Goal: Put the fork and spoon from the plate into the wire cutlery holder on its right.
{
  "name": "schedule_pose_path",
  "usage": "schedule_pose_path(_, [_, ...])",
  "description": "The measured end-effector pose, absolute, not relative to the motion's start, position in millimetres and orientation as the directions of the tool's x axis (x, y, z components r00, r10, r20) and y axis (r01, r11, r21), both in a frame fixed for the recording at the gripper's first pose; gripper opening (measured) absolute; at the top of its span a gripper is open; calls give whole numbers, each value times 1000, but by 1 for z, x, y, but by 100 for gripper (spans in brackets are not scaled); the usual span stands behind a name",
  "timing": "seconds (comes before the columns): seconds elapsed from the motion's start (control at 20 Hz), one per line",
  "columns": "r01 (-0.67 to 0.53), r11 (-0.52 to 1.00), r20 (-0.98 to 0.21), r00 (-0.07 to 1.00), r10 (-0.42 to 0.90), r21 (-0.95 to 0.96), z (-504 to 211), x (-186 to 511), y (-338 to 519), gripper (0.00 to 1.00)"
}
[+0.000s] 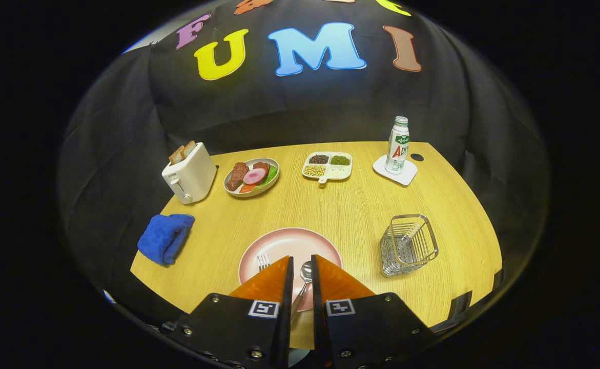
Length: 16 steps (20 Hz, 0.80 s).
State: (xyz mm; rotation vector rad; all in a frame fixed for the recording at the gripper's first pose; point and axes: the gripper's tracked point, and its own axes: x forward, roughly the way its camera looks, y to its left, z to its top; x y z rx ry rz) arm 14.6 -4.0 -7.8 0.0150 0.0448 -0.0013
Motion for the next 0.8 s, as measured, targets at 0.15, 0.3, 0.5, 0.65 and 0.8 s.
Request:
schedule_pose_path(0.15, [-1,1000,-85,996,3,28,-20,21,-3,19])
schedule_pose_path(0.3, [-6,999,-159,987,14,51,-39,30,-1,19])
schedule_pose_path(0.5, [-10,997,-264,964,30,78,-68,43,5,19])
schedule_pose_path(0.65, [-7,997,-337,941,32,76,-90,53,8,19])
schedule_pose_path(0.8, [0,997,-396,918,32,82,-105,59,10,19])
